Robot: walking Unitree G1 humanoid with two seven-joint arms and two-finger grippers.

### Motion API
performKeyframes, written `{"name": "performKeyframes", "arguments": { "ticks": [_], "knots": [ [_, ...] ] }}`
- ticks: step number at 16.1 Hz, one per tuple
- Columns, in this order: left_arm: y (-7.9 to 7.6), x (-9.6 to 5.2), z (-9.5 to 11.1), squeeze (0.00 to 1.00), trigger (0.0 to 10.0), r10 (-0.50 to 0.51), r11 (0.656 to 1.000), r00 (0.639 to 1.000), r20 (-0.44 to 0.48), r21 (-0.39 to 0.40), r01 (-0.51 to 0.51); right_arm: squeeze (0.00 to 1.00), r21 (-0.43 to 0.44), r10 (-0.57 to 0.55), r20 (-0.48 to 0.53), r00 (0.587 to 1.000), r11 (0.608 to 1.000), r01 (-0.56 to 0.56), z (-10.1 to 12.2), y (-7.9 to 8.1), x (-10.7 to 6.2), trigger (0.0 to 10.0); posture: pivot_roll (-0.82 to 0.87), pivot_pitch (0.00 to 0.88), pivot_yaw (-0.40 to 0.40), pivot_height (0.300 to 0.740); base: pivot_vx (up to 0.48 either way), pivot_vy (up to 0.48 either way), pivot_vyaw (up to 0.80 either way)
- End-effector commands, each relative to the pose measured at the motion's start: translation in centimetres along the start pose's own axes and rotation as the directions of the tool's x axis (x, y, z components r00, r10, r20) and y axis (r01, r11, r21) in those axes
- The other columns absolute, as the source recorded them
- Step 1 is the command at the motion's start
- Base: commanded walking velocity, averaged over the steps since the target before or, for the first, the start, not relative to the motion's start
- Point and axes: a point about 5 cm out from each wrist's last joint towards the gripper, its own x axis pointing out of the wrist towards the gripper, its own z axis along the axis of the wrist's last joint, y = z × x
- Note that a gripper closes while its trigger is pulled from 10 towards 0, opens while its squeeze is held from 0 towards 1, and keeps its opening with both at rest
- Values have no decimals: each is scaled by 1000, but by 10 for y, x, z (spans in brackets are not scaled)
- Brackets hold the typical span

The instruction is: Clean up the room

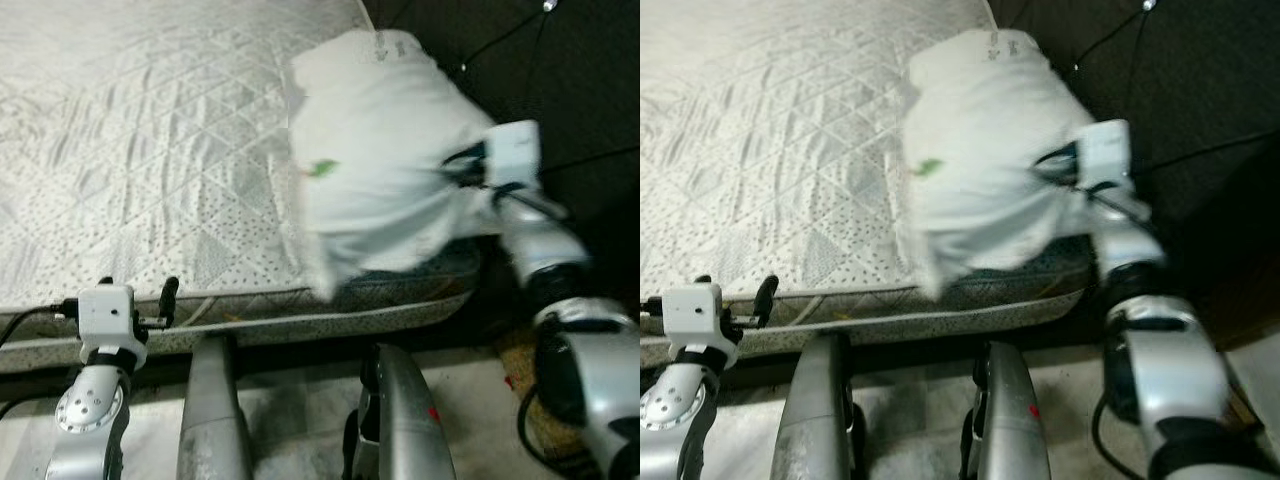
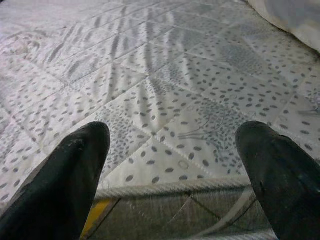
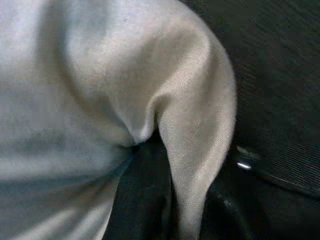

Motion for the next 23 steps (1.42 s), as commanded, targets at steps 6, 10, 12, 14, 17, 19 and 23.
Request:
{"name": "performKeyframes", "arguments": {
  "ticks": [6, 10, 12, 14, 17, 19, 23],
  "knots": [
    [1, 2, -1, 0, 10000, -2, 1000, 1000, 4, 0, 2, 0, 70, -34, -195, 980, 996, 48, -66, -4, -14, 0, 144, 91, -61, 562, 0, 0, 0],
    [0, 6, 1, 0, 10000, -12, 1000, 1000, 10, 5, 12, 0, 134, 155, -259, 953, 983, -124, -99, 37, -28, 0, 140, 84, -54, 562, 0, 0, 0],
    [0, 8, 2, 0, 10000, -12, 1000, 1000, 14, 7, 12, 0, 115, 159, -222, 962, 984, -136, -89, 34, -23, 0, 141, 78, -55, 562, 0, 0, 0],
    [0, 12, 4, 0, 10000, -3, 1000, 1000, 25, 4, 3, 0, 53, 41, -144, 989, 998, -33, -61, 4, -12, 0, 143, 70, -63, 562, 0, 0, 0],
    [-2, 13, 5, 0, 10000, 4, 1000, 1000, 31, -1, -4, 0, 52, -182, -139, 974, 980, 190, -44, -37, -10, 0, 147, 58, -73, 562, 0, 0, 0],
    [-1, 14, 4, 0, 10000, 21, 1000, 999, 29, -7, -21, 0, 74, -214, -187, 959, 970, 231, -53, -45, -13, 0, 143, 55, -72, 562, 0, 0, 0],
    [-2, 21, 7, 0, 10000, 18, 1000, 999, 39, -4, -18, 0, 27, -230, -237, 944, 970, 243, -73, -47, -19, 0, 125, 48, -62, 562, 0, 0, 0]
  ]
}}
